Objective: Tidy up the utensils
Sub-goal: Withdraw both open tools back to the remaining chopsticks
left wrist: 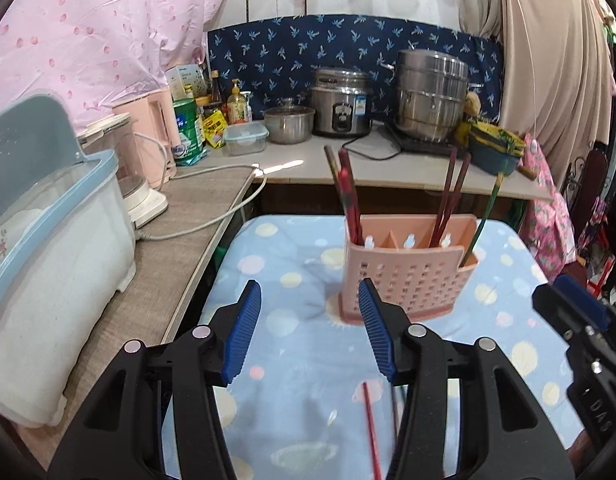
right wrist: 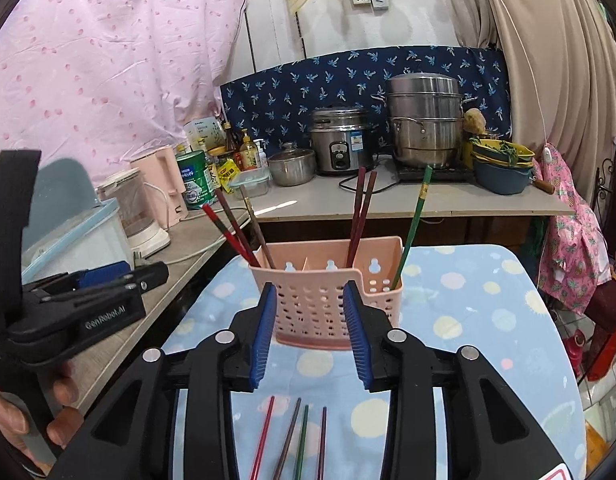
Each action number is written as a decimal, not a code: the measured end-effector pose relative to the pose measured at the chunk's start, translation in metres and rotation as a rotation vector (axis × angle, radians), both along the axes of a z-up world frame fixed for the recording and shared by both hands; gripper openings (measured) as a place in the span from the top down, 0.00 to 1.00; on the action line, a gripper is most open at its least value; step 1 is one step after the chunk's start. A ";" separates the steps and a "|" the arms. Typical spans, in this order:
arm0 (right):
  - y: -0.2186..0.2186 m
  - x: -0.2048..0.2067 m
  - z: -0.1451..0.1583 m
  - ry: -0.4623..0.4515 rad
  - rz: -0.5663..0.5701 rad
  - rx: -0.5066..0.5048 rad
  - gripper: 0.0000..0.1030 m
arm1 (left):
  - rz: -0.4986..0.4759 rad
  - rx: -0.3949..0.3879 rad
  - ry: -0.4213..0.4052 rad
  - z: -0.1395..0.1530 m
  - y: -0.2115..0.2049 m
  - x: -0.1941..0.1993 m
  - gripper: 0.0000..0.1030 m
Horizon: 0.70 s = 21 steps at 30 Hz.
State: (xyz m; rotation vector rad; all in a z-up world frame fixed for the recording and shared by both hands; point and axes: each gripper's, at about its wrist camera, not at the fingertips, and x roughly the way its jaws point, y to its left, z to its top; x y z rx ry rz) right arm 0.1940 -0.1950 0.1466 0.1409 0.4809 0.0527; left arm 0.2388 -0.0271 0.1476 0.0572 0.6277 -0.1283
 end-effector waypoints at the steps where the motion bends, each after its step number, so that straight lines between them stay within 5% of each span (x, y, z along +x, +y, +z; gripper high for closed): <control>1: 0.000 -0.005 -0.002 0.001 -0.003 -0.003 0.65 | 0.002 0.008 0.006 -0.004 0.000 -0.004 0.53; 21: 0.012 -0.083 -0.093 0.191 -0.032 -0.036 0.64 | -0.004 0.081 0.117 -0.081 0.008 -0.073 0.53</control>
